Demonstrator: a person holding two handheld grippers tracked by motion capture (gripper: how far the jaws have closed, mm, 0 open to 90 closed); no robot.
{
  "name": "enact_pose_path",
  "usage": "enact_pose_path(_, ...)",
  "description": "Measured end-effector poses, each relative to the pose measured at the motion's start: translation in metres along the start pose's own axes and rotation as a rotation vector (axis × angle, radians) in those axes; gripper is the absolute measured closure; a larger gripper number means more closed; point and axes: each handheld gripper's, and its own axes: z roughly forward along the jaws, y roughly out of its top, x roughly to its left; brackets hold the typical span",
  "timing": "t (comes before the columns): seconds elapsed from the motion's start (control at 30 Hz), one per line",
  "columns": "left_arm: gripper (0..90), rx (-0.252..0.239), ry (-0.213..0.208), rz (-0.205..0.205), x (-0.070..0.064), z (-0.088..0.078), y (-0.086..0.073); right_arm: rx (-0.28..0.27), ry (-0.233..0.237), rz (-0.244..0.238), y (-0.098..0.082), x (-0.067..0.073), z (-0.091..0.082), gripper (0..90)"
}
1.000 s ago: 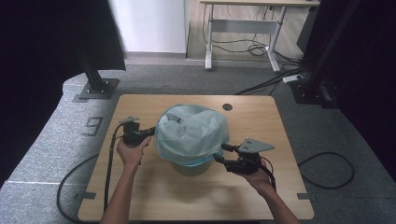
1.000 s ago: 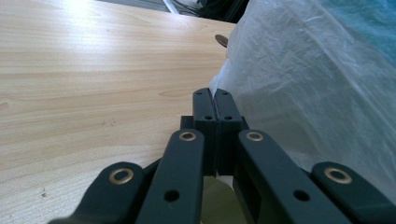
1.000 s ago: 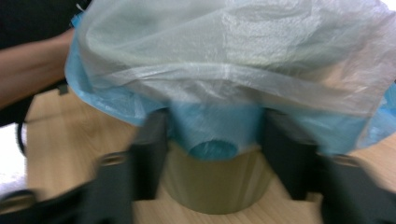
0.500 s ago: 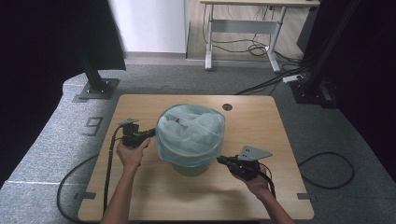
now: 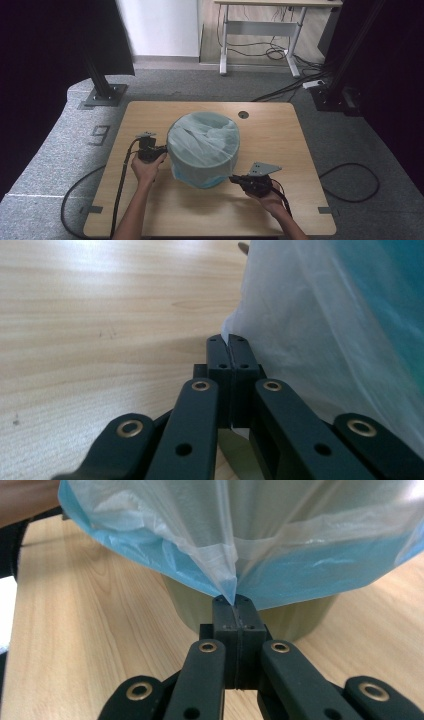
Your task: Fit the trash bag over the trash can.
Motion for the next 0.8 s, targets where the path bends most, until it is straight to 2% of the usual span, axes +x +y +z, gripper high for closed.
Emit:
enact_pose_path(0.13,90.0,0.024,0.023,0.005,0.002,0.003,-0.003,0.011,-0.019,0.035,-0.008,-0.007,0.002,89.1)
enact_pose_path(0.33,90.0,0.036,0.020,-0.001,0.002,0.008,-0.005,0.048,-0.078,0.060,-0.015,-0.016,0.004,89.1)
enact_pose_path(0.43,90.0,0.052,0.022,-0.005,0.004,0.011,-0.008,0.067,-0.108,0.087,-0.019,-0.023,0.004,89.1)
enact_pose_path(0.67,89.9,0.063,0.030,-0.018,0.008,0.011,-0.013,0.049,-0.145,0.119,-0.021,-0.029,-0.001,89.0)
enact_pose_path(0.8,87.2,0.060,0.035,-0.008,0.007,0.008,-0.013,0.040,-0.159,0.134,-0.023,-0.032,0.000,88.8)
